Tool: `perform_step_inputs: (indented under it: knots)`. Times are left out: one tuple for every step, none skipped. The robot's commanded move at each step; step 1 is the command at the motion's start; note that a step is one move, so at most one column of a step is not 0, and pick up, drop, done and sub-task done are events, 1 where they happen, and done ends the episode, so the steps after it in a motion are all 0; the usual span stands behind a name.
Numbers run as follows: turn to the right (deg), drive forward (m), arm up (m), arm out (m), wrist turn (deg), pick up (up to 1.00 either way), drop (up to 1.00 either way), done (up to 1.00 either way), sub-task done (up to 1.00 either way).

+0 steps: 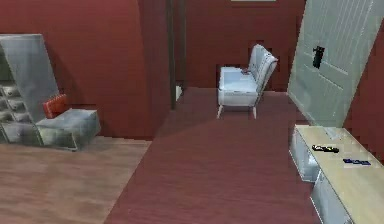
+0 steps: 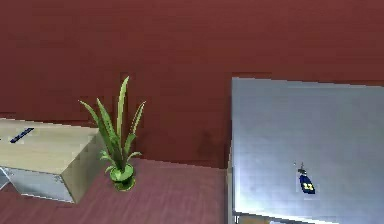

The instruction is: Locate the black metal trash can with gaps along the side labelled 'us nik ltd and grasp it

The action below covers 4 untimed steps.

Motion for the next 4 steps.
perform_step_inputs:
  knots:
    - [0.0,1.0,0.0,0.0,0.0,0.0,0.0,0.0,0.0]
    - [0.0,1.0,0.0,0.0,0.0,0.0,0.0,0.0,0.0]
    - [-3.0,0.0,0.0,0.0,0.0,0.0,0.0,0.0,0.0]
    - [0.0,1.0,0.0,0.0,0.0,0.0,0.0,0.0,0.0]
